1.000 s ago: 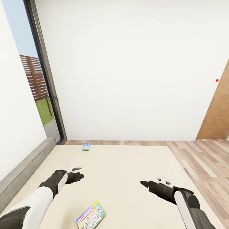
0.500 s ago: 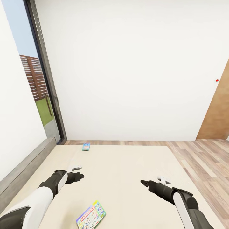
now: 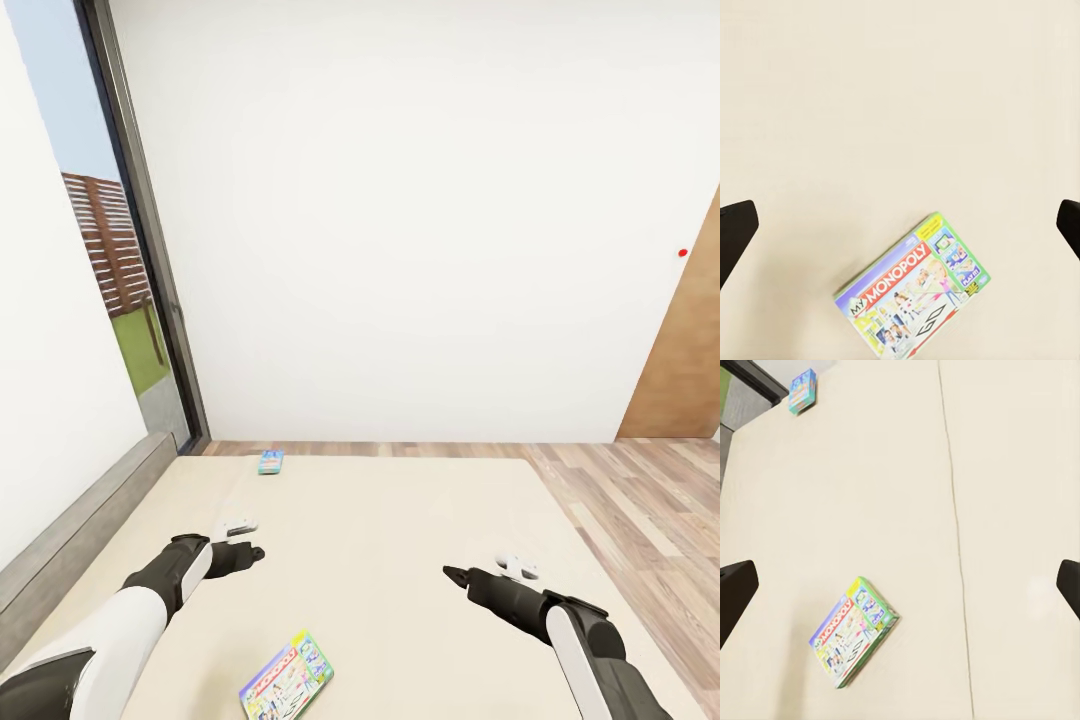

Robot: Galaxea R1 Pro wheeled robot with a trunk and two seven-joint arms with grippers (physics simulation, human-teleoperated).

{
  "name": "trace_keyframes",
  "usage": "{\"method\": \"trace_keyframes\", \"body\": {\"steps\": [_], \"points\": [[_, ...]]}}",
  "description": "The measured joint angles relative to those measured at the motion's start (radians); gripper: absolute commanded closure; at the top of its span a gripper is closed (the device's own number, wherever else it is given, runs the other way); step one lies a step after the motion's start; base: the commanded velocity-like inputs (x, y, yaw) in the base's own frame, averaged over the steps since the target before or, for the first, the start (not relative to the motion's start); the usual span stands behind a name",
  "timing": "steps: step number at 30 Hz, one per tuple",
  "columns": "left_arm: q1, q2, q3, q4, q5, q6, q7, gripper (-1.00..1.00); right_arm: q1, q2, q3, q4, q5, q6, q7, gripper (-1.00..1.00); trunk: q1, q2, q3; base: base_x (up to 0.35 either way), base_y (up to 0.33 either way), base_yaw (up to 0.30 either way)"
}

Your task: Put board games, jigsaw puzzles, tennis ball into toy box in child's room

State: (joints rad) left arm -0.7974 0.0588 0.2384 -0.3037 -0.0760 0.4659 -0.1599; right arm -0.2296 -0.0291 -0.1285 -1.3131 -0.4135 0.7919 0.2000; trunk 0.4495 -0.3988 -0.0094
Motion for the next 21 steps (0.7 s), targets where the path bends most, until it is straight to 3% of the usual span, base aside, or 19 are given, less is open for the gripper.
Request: {"method": "trace_keyframes", "body": {"steps": [21], "points": [[0.0, 0.0, -0.003, 0.0, -0.001, 0.0, 0.001, -1.0, 0.0, 0.003, 0.007, 0.001, -0.002, -0.002, 0.0, -1.0, 0.0, 0.0, 0.0, 0.0, 0.0, 0.0]]}}
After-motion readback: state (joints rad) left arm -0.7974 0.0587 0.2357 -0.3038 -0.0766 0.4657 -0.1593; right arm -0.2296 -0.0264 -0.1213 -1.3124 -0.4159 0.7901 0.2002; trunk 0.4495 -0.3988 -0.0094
